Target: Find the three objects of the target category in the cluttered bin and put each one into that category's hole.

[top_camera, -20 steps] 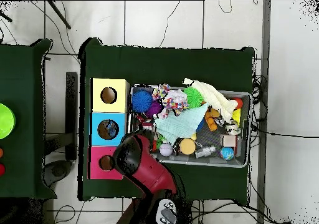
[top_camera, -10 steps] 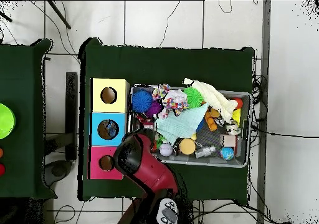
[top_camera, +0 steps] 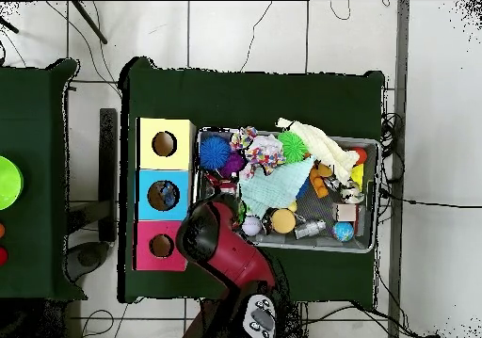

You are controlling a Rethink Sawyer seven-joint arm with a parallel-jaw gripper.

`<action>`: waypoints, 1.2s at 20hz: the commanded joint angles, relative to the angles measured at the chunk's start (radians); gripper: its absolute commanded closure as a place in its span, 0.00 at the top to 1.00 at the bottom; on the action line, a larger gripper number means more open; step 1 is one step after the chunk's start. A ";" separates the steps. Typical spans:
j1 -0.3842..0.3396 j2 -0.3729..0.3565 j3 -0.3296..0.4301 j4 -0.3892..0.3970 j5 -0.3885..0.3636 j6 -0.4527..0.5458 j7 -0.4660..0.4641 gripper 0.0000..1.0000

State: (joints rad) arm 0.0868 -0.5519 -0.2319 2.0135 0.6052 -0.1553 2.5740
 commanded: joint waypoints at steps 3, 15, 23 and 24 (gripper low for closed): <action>-0.038 0.012 -0.037 -0.094 -0.291 -0.179 -0.060 1.00; -0.262 -0.386 0.142 -0.058 -0.844 -0.021 -0.104 1.00; -0.357 -0.389 0.313 -0.106 -1.090 -0.050 -0.071 1.00; -0.356 -0.383 0.320 -0.111 -1.102 -0.046 -0.070 1.00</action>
State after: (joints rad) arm -0.2499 -0.9267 -0.1112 1.9840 -0.3548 -0.2463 2.5740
